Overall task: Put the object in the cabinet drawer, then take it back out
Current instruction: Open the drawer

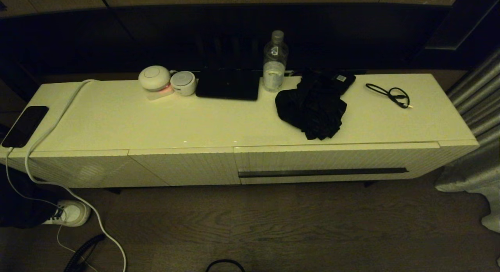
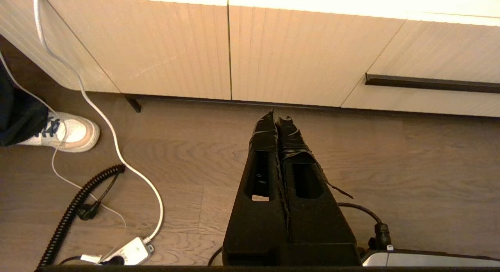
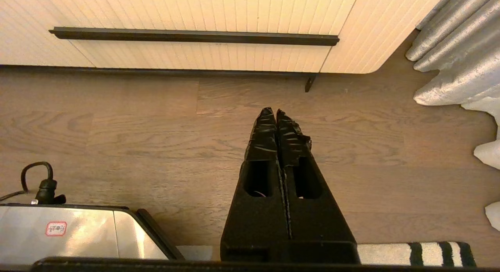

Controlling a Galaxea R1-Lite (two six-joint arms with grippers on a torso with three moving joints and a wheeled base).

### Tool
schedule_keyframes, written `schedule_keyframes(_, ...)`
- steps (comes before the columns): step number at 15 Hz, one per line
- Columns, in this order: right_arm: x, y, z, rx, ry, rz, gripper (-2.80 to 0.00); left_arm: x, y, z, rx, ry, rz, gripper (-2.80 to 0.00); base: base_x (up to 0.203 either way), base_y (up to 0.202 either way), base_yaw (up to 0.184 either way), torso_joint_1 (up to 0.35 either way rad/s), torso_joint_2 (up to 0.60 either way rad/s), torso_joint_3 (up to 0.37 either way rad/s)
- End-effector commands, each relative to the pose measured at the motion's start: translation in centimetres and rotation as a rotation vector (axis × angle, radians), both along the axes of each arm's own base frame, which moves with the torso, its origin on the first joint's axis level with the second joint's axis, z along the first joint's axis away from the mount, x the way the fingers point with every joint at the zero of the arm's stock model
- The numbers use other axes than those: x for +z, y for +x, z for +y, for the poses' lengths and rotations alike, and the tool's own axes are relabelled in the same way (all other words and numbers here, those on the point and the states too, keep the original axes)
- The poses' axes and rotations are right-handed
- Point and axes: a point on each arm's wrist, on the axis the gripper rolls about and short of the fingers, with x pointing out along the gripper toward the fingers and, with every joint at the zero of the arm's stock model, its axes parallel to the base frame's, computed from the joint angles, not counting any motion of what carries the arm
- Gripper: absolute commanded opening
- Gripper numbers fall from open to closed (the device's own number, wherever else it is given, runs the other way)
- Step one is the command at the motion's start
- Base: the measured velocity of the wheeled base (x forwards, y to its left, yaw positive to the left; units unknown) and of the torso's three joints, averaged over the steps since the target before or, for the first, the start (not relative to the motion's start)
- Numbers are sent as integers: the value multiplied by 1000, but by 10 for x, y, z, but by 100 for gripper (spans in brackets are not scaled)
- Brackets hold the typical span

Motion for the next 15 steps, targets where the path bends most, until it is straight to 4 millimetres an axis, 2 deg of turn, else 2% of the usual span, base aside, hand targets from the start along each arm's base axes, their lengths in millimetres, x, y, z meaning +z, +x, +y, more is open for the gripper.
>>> schedule_keyframes(1, 0, 0, 0, -4, 3, -1, -280, 0, 0, 0, 1, -1, -2, -280, 0, 0, 0, 0, 0, 0)
schedule_keyframes(15, 0, 0, -1, -28, 26, -2, -280, 0, 0, 0, 1, -1, -2, -280, 0, 0, 0, 0, 0, 0)
